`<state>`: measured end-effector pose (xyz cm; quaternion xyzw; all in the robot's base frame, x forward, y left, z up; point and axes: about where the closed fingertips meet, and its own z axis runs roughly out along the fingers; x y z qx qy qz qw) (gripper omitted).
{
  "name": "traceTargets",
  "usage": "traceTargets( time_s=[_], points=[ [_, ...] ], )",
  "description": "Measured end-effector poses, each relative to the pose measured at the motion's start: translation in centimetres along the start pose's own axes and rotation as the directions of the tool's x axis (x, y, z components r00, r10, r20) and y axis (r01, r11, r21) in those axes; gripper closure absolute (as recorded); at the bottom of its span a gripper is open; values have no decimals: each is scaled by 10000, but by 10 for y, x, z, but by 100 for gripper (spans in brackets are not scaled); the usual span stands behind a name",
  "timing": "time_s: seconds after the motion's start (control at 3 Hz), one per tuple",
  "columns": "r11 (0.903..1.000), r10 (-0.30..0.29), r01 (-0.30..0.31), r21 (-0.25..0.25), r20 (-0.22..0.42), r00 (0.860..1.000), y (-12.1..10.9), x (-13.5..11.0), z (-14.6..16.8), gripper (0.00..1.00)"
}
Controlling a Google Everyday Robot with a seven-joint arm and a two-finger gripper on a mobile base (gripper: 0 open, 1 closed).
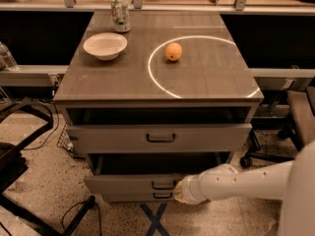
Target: Close middle drawer
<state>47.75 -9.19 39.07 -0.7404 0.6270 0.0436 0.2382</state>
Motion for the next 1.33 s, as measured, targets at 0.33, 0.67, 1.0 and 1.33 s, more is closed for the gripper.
traceTargets(
  time_s=[0.33, 0.67, 1.0, 1.33],
  points=[
    [9993, -356, 354, 146, 132, 9993, -31, -1, 23, 100],
    [9993, -357, 355, 144, 134, 9993, -31, -1, 23, 100],
    [9972, -686, 676, 306, 344, 9970, -57, 2, 43, 100],
    [9972, -687, 676, 304, 345, 9970, -55, 2, 42, 100]
  ],
)
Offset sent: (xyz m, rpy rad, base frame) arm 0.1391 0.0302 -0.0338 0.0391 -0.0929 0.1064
